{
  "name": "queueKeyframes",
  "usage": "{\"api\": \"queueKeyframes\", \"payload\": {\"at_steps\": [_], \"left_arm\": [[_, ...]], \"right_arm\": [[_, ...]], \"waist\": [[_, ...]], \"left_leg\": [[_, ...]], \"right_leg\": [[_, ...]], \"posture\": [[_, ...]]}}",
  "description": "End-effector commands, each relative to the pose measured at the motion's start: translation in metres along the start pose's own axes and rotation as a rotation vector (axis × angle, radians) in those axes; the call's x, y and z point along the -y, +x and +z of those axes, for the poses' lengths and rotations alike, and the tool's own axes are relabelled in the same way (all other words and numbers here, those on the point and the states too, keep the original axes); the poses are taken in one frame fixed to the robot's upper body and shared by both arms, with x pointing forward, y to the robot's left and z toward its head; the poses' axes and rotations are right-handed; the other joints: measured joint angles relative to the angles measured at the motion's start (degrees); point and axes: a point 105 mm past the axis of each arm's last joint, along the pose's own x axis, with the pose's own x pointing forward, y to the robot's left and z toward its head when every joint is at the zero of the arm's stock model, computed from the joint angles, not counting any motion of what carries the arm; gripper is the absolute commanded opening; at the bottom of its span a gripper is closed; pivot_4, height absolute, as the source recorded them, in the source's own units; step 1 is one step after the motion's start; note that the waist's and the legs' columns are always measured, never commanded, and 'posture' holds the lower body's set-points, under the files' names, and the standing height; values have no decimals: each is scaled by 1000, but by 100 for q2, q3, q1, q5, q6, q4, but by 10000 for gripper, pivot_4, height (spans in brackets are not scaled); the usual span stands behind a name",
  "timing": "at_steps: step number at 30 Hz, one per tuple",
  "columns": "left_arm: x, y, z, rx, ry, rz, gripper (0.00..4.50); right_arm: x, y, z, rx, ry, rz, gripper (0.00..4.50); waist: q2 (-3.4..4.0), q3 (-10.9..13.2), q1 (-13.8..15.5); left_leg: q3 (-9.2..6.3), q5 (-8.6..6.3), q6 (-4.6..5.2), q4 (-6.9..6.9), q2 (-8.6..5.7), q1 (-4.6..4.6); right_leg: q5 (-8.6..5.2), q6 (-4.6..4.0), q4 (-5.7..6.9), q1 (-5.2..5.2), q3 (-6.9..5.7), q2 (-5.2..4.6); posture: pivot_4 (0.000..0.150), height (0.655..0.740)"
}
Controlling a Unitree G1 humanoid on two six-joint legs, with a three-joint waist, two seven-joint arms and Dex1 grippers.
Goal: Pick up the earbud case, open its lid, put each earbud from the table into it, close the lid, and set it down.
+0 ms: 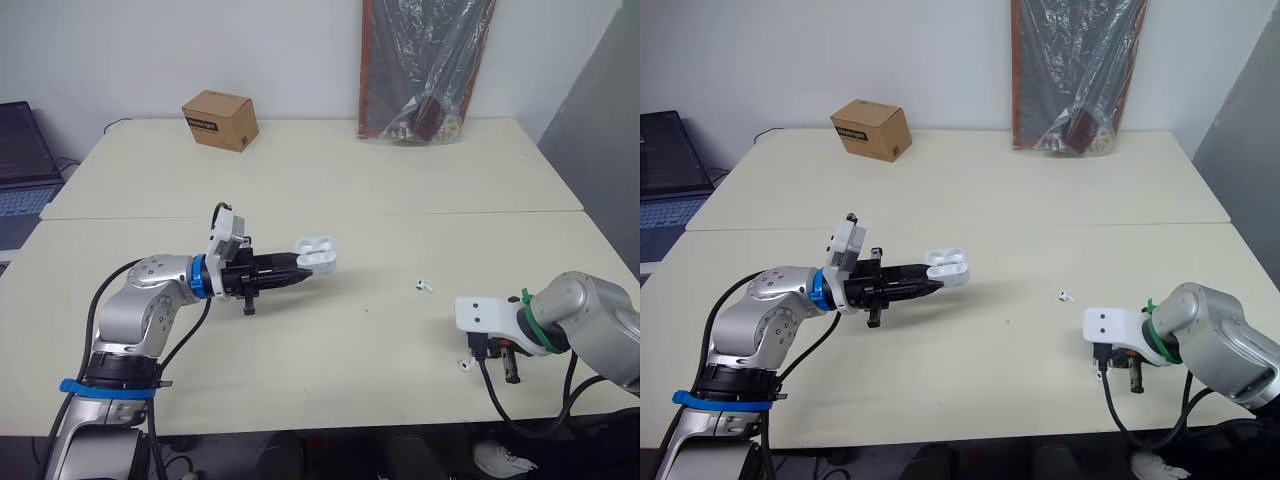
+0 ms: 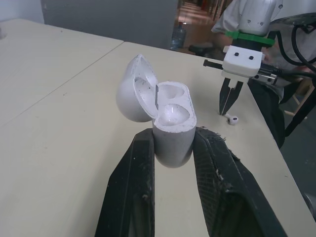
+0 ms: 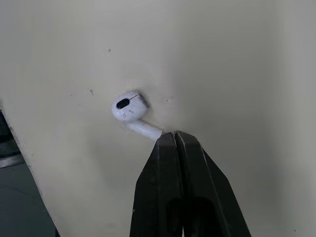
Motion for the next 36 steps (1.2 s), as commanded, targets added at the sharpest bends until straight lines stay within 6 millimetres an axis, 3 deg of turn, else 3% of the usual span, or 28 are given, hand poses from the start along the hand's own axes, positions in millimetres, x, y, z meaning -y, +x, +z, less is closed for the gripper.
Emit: {"api": "queueKeyframes", "payload": {"at_steps": [1, 15, 21, 27, 36], "left_arm": [[4, 3, 8, 15, 36, -18, 7903], [5, 4, 6, 19, 30, -20, 7903], [6, 6, 5, 23, 28, -20, 7903], [6, 6, 3, 23, 25, -18, 7903], [7, 6, 2, 22, 25, -9, 7903]], "right_arm": [[-2, -8, 1, 7, -9, 2, 339], [7, -18, -6, -39, -54, -61, 339], [8, -26, 5, -5, -65, -71, 339], [1, -34, 16, 2, -63, -62, 19025], [-12, -30, 38, 24, -16, -55, 19025]], "waist": [[0, 0, -3], [0, 0, -6], [1, 0, -5], [2, 1, -5], [2, 1, -5]], "left_leg": [[1, 0, 0, 0, 0, 0], [1, 0, 0, 0, 0, 1], [2, 0, 0, 0, 1, 1], [1, 0, 0, 0, 1, 1], [2, 0, 0, 0, 1, 1]], "right_leg": [[0, 0, 0, 0, 0, 0], [0, 0, 1, 0, 0, 0], [0, 0, 1, -1, 1, 0], [0, 0, 1, -2, 1, 0], [0, 0, 1, -2, 1, -1]], "posture": [[1500, 7400], [1500, 7400], [1500, 7400], [1500, 7400], [1500, 7400]]}}
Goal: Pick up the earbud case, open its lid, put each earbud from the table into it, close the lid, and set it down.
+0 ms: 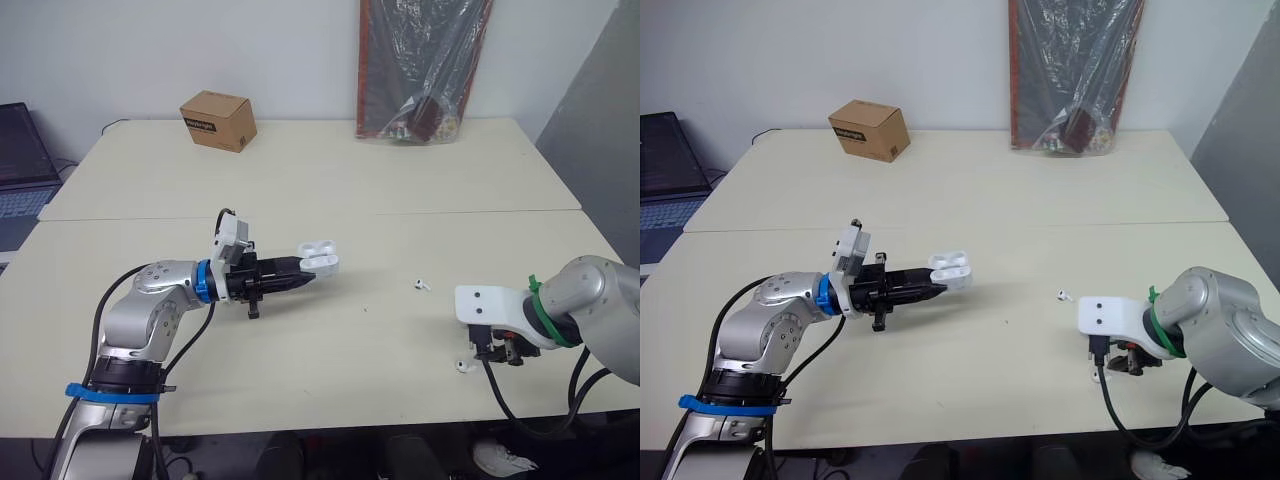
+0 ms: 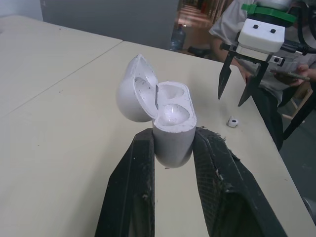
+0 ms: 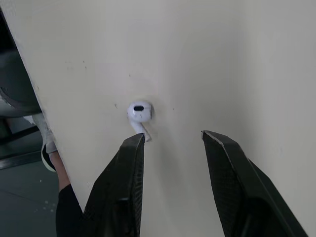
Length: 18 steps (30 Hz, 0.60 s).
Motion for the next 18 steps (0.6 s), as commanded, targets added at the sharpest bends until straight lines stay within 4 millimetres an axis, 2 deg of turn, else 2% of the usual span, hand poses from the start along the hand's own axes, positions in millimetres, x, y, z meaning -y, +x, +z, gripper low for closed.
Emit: {"api": "queueKeyframes", "payload": {"at_steps": [1, 10, 18], "left_arm": [[4, 2, 9, 14, 44, -12, 7903], [3, 2, 9, 9, 44, -16, 7903], [4, 0, 9, 4, 43, -18, 7903]], "right_arm": [[-8, 1, 9, 3, -5, -7, 19025], [-21, 15, 10, -42, 19, 3, 19025], [-20, 25, 4, -86, 27, -17, 19025]], "waist": [[0, 0, 0], [0, 0, -2], [0, 0, -4]], "left_leg": [[0, 0, 0, 0, 0, 0], [0, 0, 0, 0, 0, 0], [-1, 0, 0, 0, 0, 0]], "right_leg": [[0, 0, 0, 0, 0, 0], [0, 0, 0, -1, -1, 0], [0, 0, 0, -2, -1, 0]], "posture": [[1500, 7400], [1500, 7400], [1500, 7400]]}}
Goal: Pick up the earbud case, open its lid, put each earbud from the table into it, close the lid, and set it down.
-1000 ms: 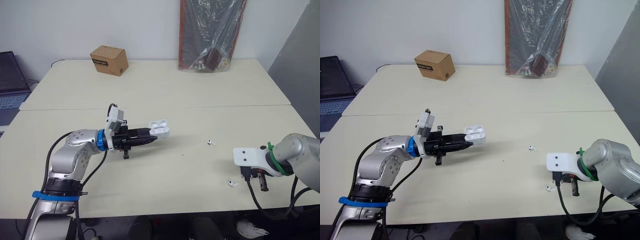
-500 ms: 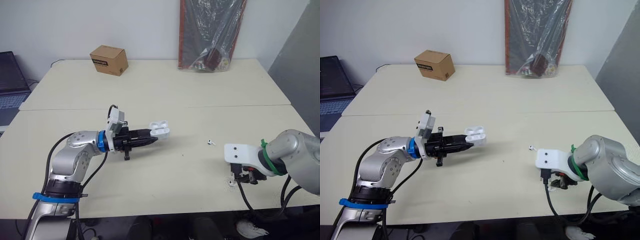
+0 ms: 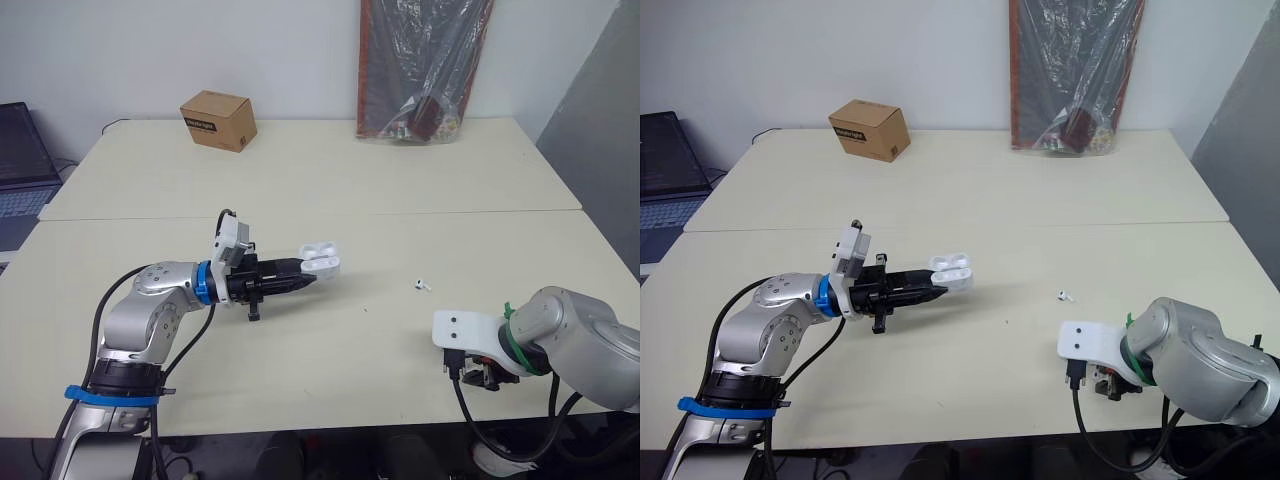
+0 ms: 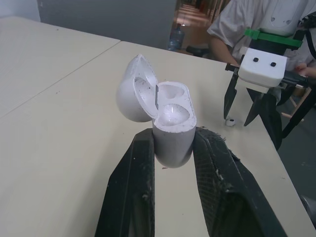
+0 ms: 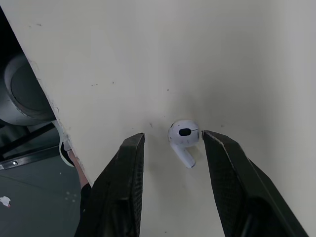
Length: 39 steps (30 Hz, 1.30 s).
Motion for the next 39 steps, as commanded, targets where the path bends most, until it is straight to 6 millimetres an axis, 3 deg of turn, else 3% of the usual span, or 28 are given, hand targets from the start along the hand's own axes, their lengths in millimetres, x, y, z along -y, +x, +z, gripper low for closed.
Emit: {"api": "queueKeyframes", "payload": {"at_steps": [1, 26, 30, 39], "left_arm": [[3, 0, 9, 5, 37, -13, 7903], [4, -1, 8, 5, 35, -5, 7903], [4, -2, 8, 4, 35, -3, 7903], [4, -1, 7, 5, 34, -1, 7903]], "right_arm": [[0, -1, 3, 0, -22, -16, 19025], [2, 3, 6, -38, -16, -23, 19025], [2, 4, 5, -48, -19, -24, 10185], [2, 5, 4, -59, -21, -20, 10185]], "waist": [[0, 0, -1], [0, 0, -4], [0, 0, -4], [0, 0, -4]], "left_leg": [[-1, 0, 0, 0, 0, 0], [-1, 0, 0, -2, 0, 0], [-1, 0, 0, -2, 0, 0], [-1, 0, 0, -2, 0, -1]], "right_leg": [[0, 0, 0, 0, 0, 0], [0, 0, 0, -1, -1, 0], [0, 0, -1, -1, 0, 0], [0, 0, -1, -2, -1, 0]], "posture": [[1500, 7400], [1500, 7400], [1500, 7400], [1500, 7400]]}}
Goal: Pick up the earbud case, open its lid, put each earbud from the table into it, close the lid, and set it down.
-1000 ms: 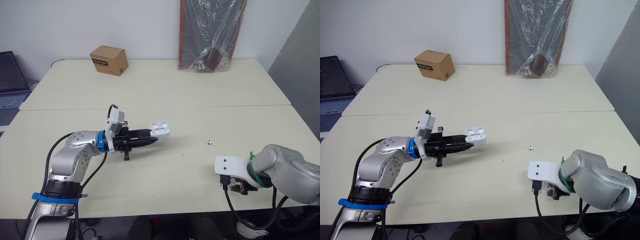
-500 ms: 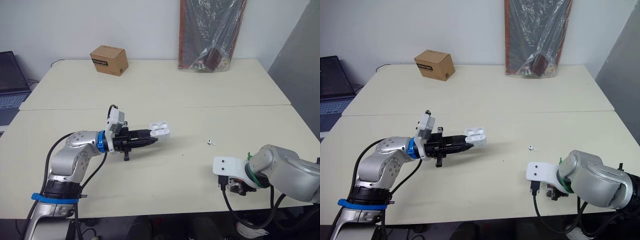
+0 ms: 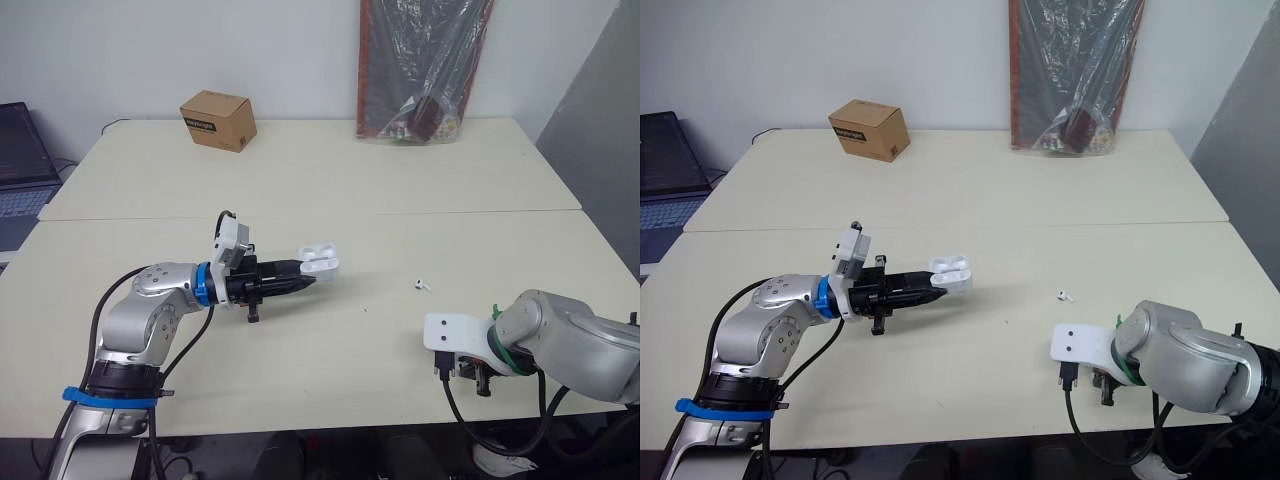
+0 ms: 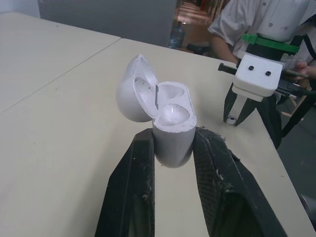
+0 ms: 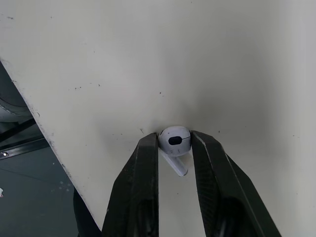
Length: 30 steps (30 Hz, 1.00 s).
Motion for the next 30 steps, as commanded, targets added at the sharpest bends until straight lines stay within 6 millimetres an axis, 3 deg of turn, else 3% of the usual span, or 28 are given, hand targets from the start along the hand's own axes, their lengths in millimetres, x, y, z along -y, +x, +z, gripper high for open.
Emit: {"api": "queueKeyframes", "payload": {"at_steps": [1, 4, 9, 13, 16, 19, 21, 30], "left_arm": [[3, 0, 9, 15, 42, -6, 7903], [4, 0, 9, 15, 43, -6, 7903], [3, -1, 9, 15, 47, 0, 7903], [2, -2, 8, 19, 51, 14, 7903], [-1, -4, 7, 31, 49, 32, 7903], [-10, -3, 8, 60, 38, 52, 7903], [-13, -2, 6, 59, 43, 51, 7903], [-26, 11, 6, 49, 114, 13, 7903]], "right_arm": [[0, -2, -1, -10, -10, -10, 10185], [-1, -2, 0, -9, -20, -9, 4477], [0, -3, 0, -9, -13, -8, 4052], [8, -18, 4, 57, 6, -36, 4052], [15, -34, 21, 202, 61, -41, 4052], [26, -61, 62, 540, 182, -16, 4052], [28, -70, 78, 693, 227, -14, 4052], [54, -107, 127, 1179, 459, -46, 4052]], "waist": [[0, 0, 1], [0, 0, 0], [0, 0, 0], [1, 1, 1], [1, 1, -1], [-3, -1, -18], [-3, -1, 2], [-2, -1, 12]], "left_leg": [[0, 0, 0, 0, 0, 0], [0, 0, 0, 0, 0, 0], [0, 0, 0, -1, 0, 0], [0, 0, 0, -1, 0, 0], [0, 0, 0, -3, 0, -4], [-1, 0, 0, 0, 5, 0], [-4, 0, 1, -2, 5, 1], [-11, 0, 0, -2, -2, -22]], "right_leg": [[0, 0, 0, 0, 0, 0], [0, 0, 0, 0, 0, 0], [0, 0, -1, -1, 0, 0], [0, 0, -1, -1, 0, 0], [0, 0, -3, -2, -1, 0], [0, 0, -1, 0, 0, 6], [1, 0, 6, 0, -2, 9], [16, -27, 0, -6, -8, 3]], "posture": [[1500, 7400], [1500, 7400], [1500, 7400], [1500, 7400], [1500, 7400], [1500, 7400], [1500, 7400], [1500, 7400]]}}
